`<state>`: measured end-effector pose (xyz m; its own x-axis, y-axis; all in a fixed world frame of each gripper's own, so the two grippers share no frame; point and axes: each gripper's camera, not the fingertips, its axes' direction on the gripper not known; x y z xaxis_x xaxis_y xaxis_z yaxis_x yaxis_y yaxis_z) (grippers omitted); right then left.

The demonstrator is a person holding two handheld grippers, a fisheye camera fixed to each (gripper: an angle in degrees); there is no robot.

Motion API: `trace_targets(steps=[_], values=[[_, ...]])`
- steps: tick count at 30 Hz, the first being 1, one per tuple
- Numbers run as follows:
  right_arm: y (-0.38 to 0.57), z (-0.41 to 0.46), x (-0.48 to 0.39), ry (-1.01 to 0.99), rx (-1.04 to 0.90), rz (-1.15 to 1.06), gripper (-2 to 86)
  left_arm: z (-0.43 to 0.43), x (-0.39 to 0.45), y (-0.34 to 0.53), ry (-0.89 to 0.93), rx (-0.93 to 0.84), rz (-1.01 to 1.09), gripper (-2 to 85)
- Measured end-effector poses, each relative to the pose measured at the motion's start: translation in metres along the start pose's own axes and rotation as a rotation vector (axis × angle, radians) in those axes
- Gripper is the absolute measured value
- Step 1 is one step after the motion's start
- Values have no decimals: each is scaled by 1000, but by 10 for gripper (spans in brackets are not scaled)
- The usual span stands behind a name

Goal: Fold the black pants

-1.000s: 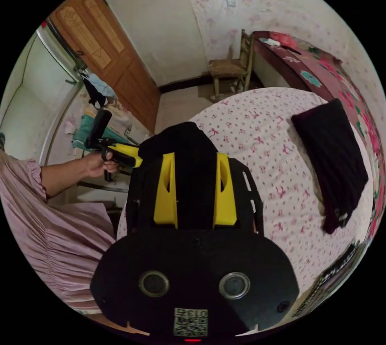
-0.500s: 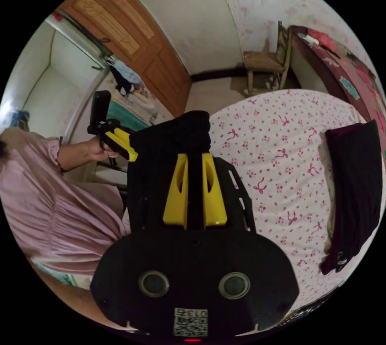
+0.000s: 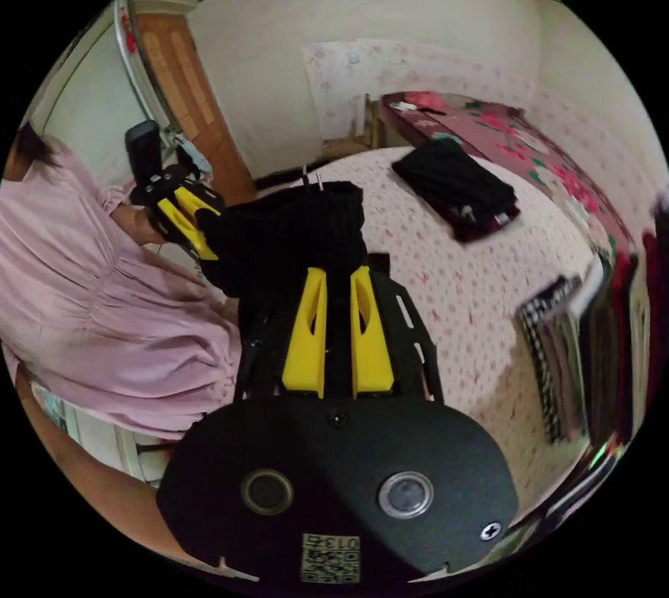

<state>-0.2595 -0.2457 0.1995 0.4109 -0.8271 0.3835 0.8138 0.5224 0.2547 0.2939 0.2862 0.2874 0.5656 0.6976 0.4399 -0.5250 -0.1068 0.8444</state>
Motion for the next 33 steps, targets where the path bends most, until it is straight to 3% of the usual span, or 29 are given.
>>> trace_targets(steps=[7,11,15,20,25,30,33], values=[[170,4,41,136,-20,626,52,199,160,0,-106,-347,393,81],[243,-26,28,95,112,858,71,197,206,8,-147,-277,451,90],[254,-44,-1,-40,188,834,85,178,210,17,-179,-221,408,91],[223,-54,-25,-5,242,745,96,188,168,41,-322,-364,265,110],[195,-29,-15,-67,89,714,47,214,169,45,-262,-441,315,59],[186,-96,-58,48,185,561,30,194,186,28,-264,-357,341,10],[207,-95,-76,31,182,617,31,203,186,36,-189,-375,310,5]])
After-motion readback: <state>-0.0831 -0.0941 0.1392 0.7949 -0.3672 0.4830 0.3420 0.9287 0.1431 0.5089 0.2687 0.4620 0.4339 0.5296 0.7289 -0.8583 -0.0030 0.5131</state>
